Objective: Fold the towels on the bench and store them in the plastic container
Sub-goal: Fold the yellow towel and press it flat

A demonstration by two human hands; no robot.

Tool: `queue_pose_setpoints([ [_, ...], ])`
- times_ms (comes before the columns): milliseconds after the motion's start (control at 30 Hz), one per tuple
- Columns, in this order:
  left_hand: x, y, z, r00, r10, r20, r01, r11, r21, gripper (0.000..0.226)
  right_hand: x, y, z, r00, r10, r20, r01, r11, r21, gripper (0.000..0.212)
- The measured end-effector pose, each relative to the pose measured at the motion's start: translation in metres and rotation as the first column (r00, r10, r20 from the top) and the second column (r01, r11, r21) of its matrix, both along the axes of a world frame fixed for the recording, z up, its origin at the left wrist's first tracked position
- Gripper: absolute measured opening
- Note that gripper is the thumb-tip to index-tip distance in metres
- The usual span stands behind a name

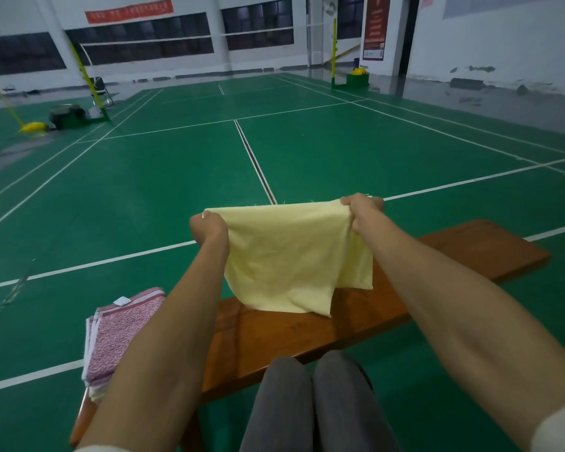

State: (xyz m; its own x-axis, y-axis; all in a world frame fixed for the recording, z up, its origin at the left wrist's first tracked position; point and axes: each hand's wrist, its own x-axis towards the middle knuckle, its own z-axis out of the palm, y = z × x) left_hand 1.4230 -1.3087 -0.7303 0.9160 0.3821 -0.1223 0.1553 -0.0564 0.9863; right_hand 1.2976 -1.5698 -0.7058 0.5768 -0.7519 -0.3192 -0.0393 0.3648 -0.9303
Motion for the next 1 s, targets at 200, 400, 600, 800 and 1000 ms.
queue_pose_setpoints([
  [200,0.003,0.005,0.009,0.998,0.012,0.062,-0.001,0.985,-0.175,0.034,0.041,-0.037,-0.015,0.989,0.146,-0.038,-0.145,0.989,0.017,0.059],
  [400,0.010,0.019,0.013,0.992,-0.116,0.050,0.126,0.927,-0.354,0.024,0.023,-0.018,0.017,0.946,0.279,-0.164,-0.290,0.956,-0.050,0.036],
  [600,0.009,0.022,0.019,0.987,-0.081,0.140,0.115,0.958,-0.261,0.027,0.034,-0.015,0.035,0.981,0.136,-0.135,-0.172,0.937,-0.305,0.038],
  [800,0.015,0.041,0.027,0.989,-0.096,0.113,0.090,0.994,0.057,0.019,0.035,-0.020,0.055,0.905,0.372,-0.207,-0.422,0.847,-0.324,0.026],
  [1000,0.028,0.051,0.023,0.933,-0.303,-0.194,0.306,0.952,-0.015,0.047,0.018,-0.010,0.049,0.769,0.605,-0.206,-0.632,0.768,-0.103,0.056],
])
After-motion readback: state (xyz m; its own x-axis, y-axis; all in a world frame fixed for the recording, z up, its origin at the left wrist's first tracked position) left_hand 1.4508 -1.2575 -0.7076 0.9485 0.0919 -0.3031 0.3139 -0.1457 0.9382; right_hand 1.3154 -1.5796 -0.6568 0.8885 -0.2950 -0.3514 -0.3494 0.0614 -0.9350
